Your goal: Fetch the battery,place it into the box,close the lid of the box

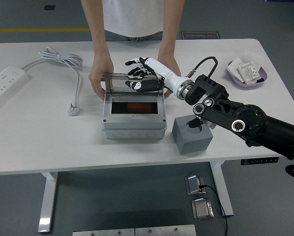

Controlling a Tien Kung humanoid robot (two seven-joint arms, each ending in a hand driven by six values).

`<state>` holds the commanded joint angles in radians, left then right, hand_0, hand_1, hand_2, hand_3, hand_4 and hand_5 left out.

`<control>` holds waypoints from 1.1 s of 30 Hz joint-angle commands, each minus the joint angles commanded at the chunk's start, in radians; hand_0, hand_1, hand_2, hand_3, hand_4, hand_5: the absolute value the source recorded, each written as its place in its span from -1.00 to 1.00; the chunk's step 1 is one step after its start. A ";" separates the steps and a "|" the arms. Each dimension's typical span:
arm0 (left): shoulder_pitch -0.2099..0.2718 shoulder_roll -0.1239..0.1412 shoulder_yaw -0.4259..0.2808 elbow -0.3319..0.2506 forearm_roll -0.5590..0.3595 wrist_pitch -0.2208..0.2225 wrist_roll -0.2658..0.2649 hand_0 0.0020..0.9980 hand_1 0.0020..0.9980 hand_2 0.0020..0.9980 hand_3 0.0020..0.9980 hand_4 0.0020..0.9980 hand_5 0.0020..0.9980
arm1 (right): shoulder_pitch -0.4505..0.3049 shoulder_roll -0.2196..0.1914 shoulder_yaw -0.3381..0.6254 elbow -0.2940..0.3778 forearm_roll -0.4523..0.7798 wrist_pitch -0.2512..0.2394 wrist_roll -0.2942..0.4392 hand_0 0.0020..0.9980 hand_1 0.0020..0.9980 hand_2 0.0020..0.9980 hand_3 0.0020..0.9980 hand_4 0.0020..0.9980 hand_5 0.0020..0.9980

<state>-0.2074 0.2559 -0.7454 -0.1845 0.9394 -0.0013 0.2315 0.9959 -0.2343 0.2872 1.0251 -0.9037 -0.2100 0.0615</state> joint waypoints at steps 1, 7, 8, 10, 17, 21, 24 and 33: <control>0.001 0.001 0.003 0.000 -0.004 0.001 -0.001 0.28 0.40 0.21 0.22 0.19 -0.68 | -0.002 -0.007 -0.003 0.014 -0.003 -0.002 -0.004 0.58 0.44 0.43 0.61 0.46 -0.52; 0.006 0.003 0.024 0.002 -0.029 0.004 -0.007 0.28 0.40 0.21 0.22 0.19 -0.68 | -0.021 -0.048 -0.018 0.094 -0.016 -0.004 -0.022 0.55 0.43 0.44 0.61 0.45 -0.50; 0.007 0.004 0.026 0.002 -0.030 0.004 -0.008 0.28 0.40 0.21 0.22 0.19 -0.68 | -0.023 -0.053 -0.018 0.105 -0.018 -0.003 -0.024 0.55 0.43 0.44 0.61 0.45 -0.50; 0.009 0.004 0.024 0.002 -0.026 0.004 -0.008 0.28 0.40 0.21 0.22 0.18 -0.69 | -0.024 -0.061 -0.017 0.122 -0.023 -0.001 -0.028 0.50 0.42 0.45 0.61 0.44 -0.47; 0.016 0.003 0.022 0.002 -0.021 0.005 -0.007 0.28 0.40 0.21 0.22 0.18 -0.69 | -0.023 -0.076 -0.007 0.157 -0.037 -0.006 -0.038 0.41 0.41 0.45 0.61 0.44 -0.47; 0.019 0.006 0.028 0.003 -0.030 0.007 -0.009 0.28 0.40 0.21 0.21 0.18 -0.70 | -0.030 -0.088 -0.015 0.185 -0.049 -0.011 -0.052 0.44 0.41 0.44 0.61 0.45 -0.45; 0.021 0.006 0.029 0.003 -0.032 0.007 -0.009 0.28 0.40 0.21 0.21 0.18 -0.70 | -0.039 -0.099 -0.023 0.211 -0.056 -0.016 -0.060 0.44 0.41 0.44 0.61 0.45 -0.45; 0.025 0.004 0.037 0.003 -0.043 0.010 -0.011 0.27 0.41 0.21 0.20 0.16 -0.70 | -0.079 -0.143 -0.035 0.278 -0.063 -0.025 -0.079 0.44 0.42 0.44 0.60 0.44 -0.45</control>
<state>-0.1825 0.2602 -0.7087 -0.1817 0.8962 0.0084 0.2208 0.9165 -0.3775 0.2518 1.3031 -0.9667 -0.2354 -0.0179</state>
